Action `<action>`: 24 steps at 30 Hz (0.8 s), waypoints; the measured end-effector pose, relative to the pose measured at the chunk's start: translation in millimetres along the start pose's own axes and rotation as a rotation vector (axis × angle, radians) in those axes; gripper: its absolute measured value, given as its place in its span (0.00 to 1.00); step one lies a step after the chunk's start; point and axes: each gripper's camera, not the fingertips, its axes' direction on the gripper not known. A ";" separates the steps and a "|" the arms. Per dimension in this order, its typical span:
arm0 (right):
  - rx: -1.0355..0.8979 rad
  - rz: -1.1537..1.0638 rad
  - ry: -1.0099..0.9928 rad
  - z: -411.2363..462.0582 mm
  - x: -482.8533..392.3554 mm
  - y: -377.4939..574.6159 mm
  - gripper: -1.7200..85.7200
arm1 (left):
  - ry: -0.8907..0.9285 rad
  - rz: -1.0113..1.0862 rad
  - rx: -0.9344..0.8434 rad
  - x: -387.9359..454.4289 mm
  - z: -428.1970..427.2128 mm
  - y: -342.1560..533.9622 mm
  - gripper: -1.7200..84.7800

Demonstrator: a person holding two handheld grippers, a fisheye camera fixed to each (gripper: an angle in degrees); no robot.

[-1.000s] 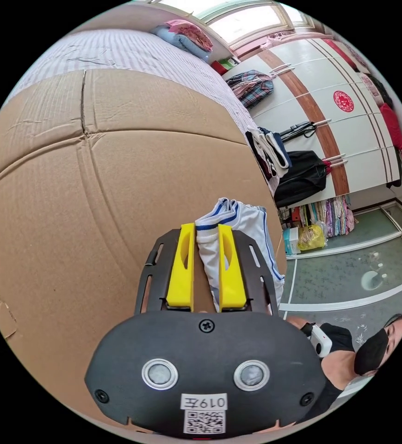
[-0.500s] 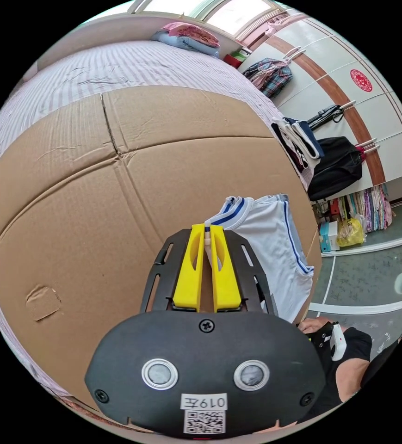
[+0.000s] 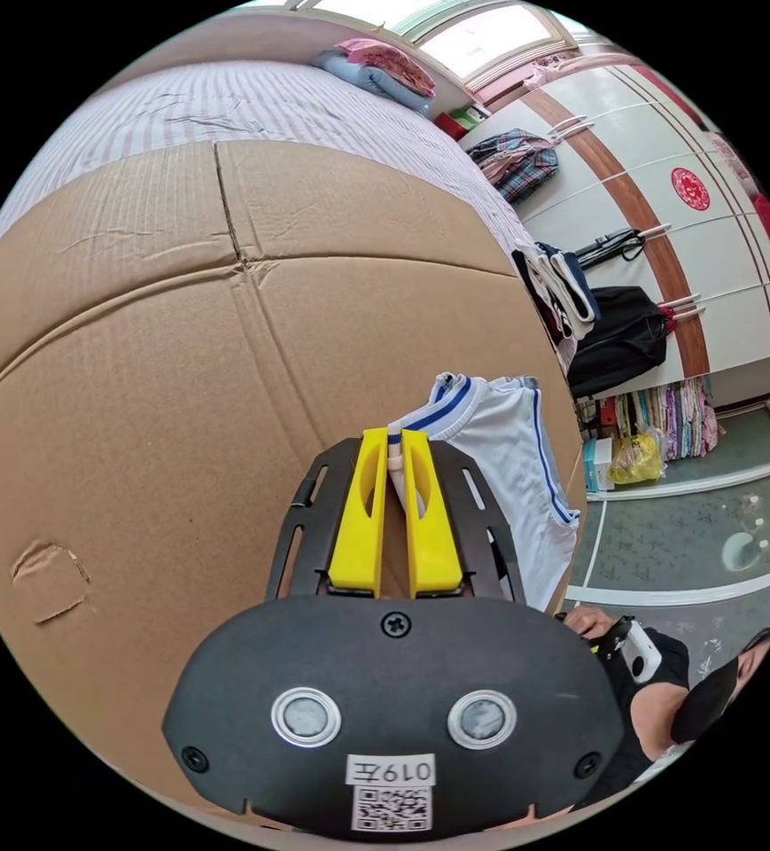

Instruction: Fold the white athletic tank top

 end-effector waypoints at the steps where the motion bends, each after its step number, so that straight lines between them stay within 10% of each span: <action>1: -0.005 -0.028 0.052 -0.9 -13.6 0.6 0.08 | -0.007 0.004 -0.005 0.5 -0.8 -0.5 0.04; 24: -0.161 -0.517 0.397 49.8 -133.3 -13.9 0.03 | -0.030 0.000 -0.002 12.9 -7.3 27.9 0.04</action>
